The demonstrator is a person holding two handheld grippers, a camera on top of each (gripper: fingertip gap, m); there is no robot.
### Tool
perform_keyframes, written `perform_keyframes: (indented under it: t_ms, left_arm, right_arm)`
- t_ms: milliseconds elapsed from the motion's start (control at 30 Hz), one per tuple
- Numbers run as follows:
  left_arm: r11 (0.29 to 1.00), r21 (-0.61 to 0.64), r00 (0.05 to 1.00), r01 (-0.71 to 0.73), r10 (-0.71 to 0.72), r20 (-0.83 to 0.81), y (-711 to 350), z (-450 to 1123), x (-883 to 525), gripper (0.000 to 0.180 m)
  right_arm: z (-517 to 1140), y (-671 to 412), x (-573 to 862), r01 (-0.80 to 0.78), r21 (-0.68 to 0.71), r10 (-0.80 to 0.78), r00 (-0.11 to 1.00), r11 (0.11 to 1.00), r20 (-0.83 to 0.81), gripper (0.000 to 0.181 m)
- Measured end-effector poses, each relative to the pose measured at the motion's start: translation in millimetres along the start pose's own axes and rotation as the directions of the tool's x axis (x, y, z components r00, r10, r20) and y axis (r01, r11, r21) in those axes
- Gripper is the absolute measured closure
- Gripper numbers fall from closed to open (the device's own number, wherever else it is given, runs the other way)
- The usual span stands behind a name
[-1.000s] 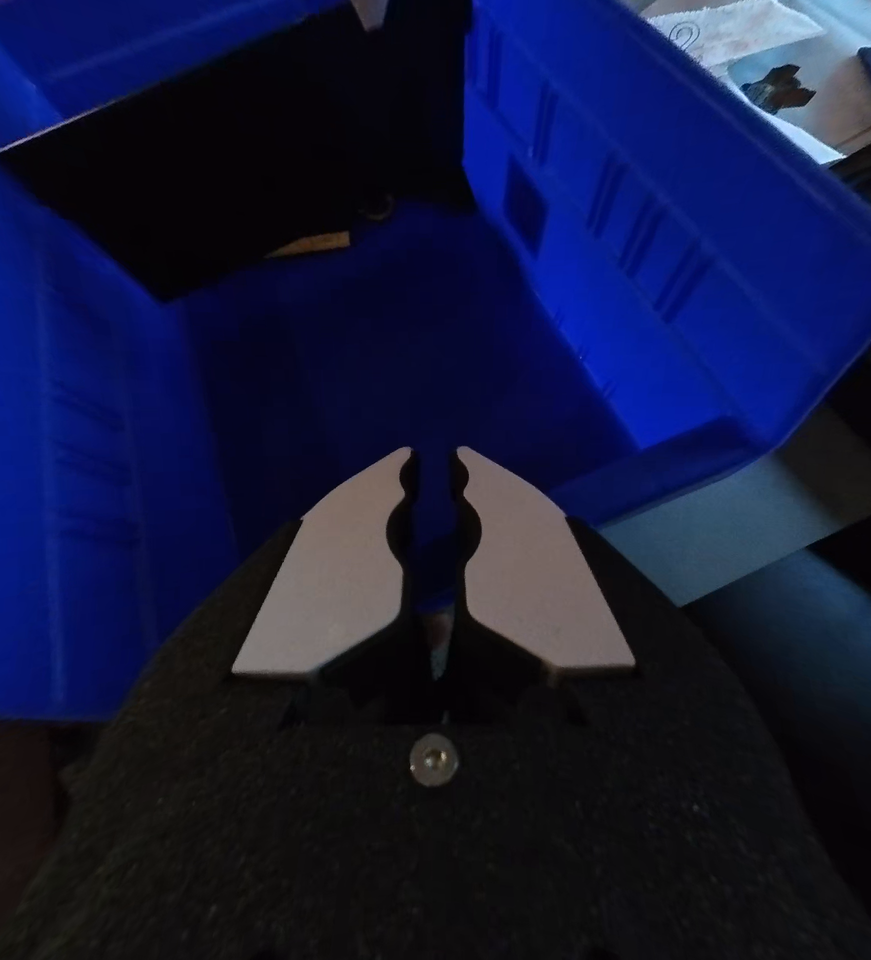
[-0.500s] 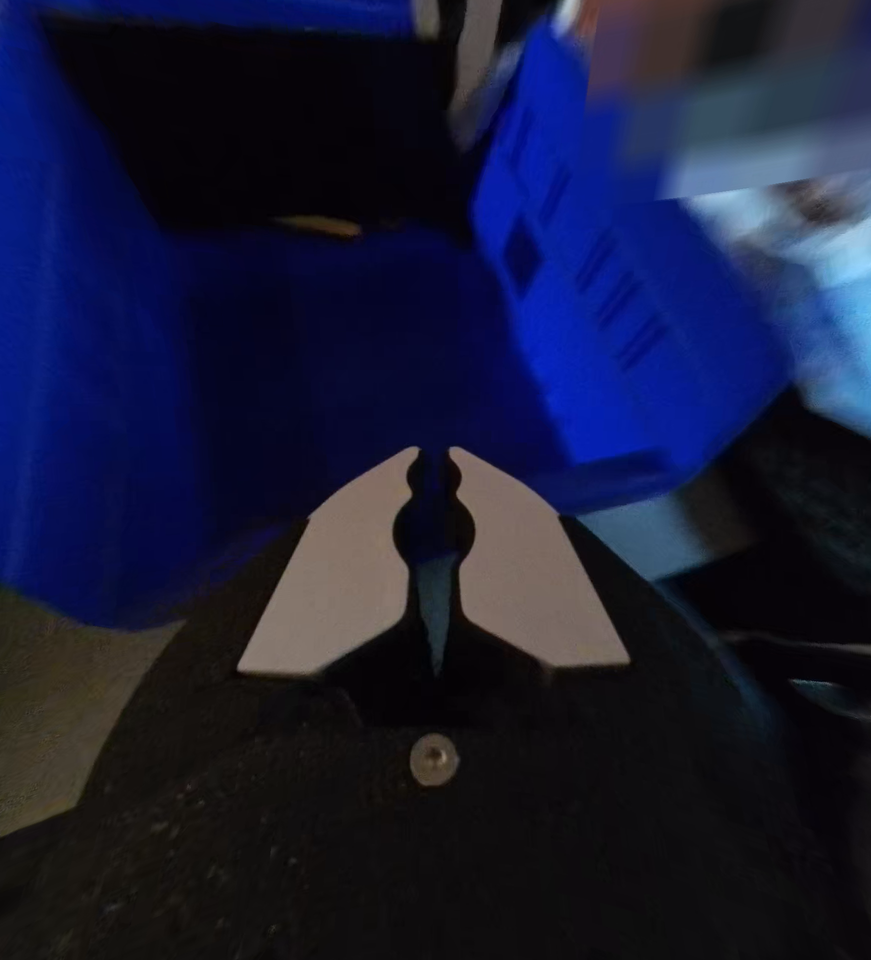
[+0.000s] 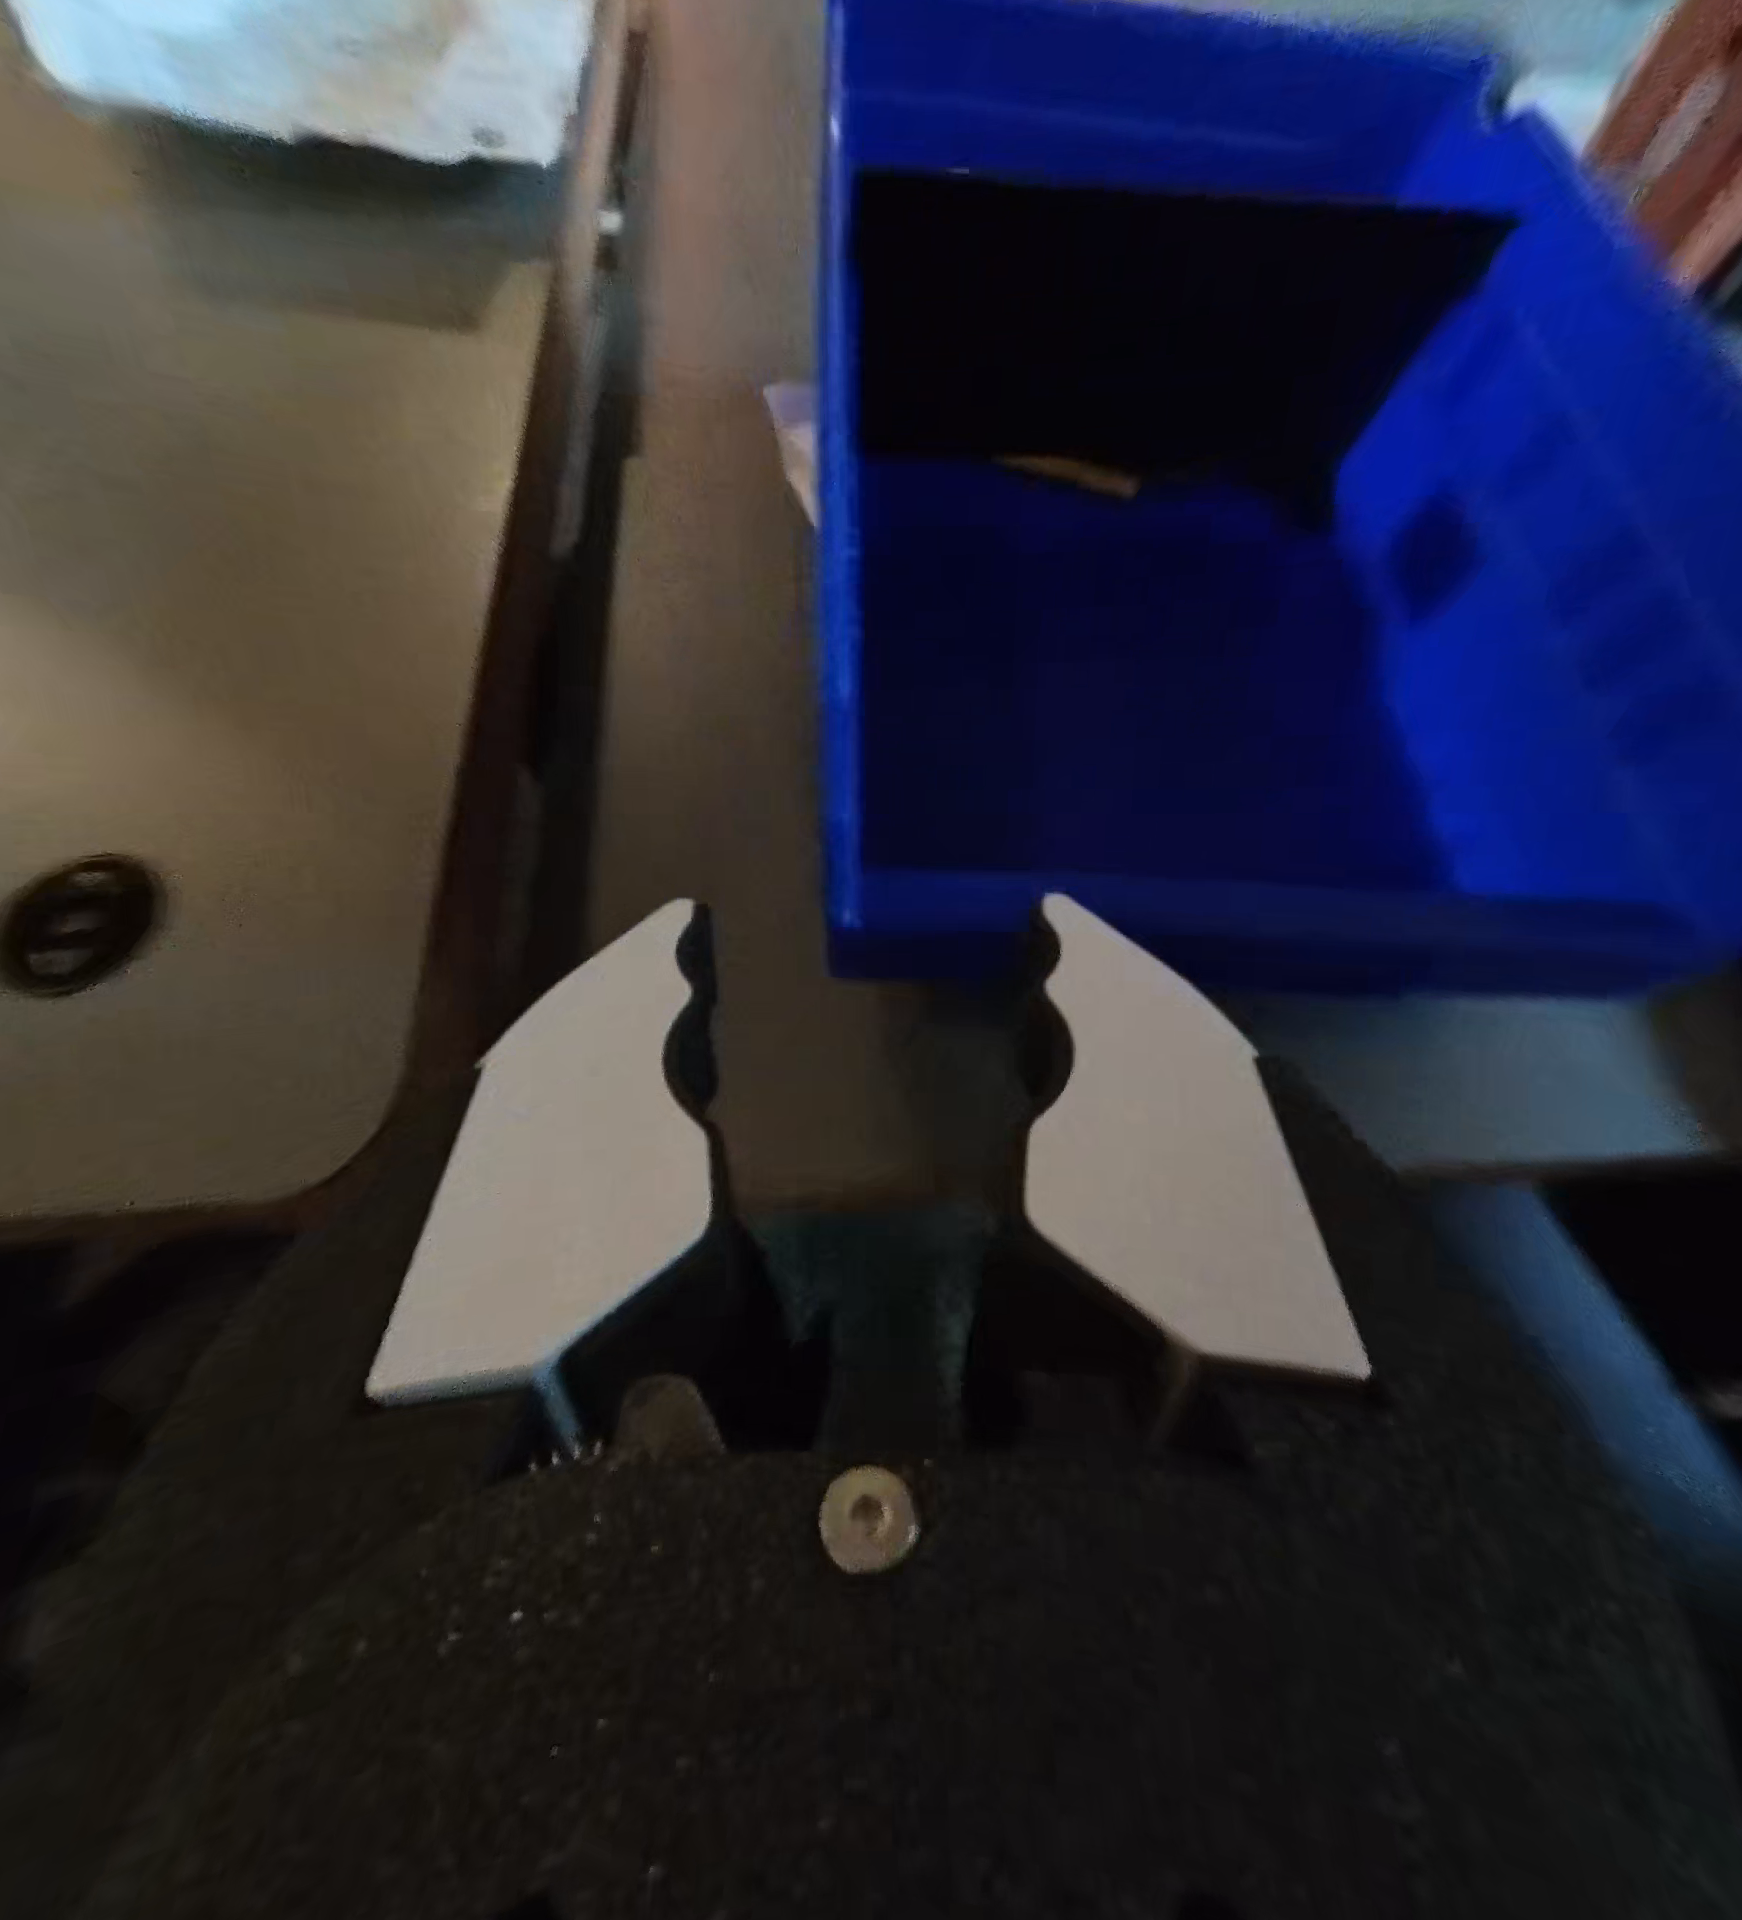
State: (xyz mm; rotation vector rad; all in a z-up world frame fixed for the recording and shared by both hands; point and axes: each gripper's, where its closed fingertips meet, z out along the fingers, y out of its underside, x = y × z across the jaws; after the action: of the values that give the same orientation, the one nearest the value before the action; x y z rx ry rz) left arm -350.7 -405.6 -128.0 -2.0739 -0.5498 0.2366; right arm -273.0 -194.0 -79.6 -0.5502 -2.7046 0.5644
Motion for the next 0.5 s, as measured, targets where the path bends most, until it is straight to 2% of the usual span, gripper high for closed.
perform_keyframes:
  t_ms: [100,233,267,333,400,500]
  left_arm:
    - [0.998,0.065,1.000,0.003,-0.002,-0.015,-1,23,-8,0.126]
    - [0.985,0.169,0.991,0.043,-0.020,-0.134,-5,41,-1,0.156]
    - [0.984,0.171,0.985,0.055,-0.025,-0.169,-3,44,3,0.166]
    - [0.978,0.195,0.985,0.074,-0.041,-0.167,-5,45,1,0.173]
    - [0.985,0.164,0.990,0.045,-0.022,-0.139,-5,44,-1,0.175]
    - [0.996,0.091,0.995,-0.018,0.027,-0.094,-13,37,0,0.169]
  right_arm:
    - [19,-9,-50,0.285,0.014,-0.286,0.958,0.958,0.001,0.108]
    - [59,-14,-88,0.539,0.010,-0.539,0.842,0.842,-0.006,0.126]
    - [69,-12,-92,0.571,-0.008,-0.571,0.821,0.821,0.005,0.133]
    - [80,-15,-90,0.626,-0.017,-0.626,0.780,0.780,-0.011,0.150]
    - [80,-14,-95,0.676,0.003,-0.675,0.736,0.737,0.054,0.167]
    - [73,-17,-96,0.664,0.050,-0.664,0.736,0.746,0.130,0.175]
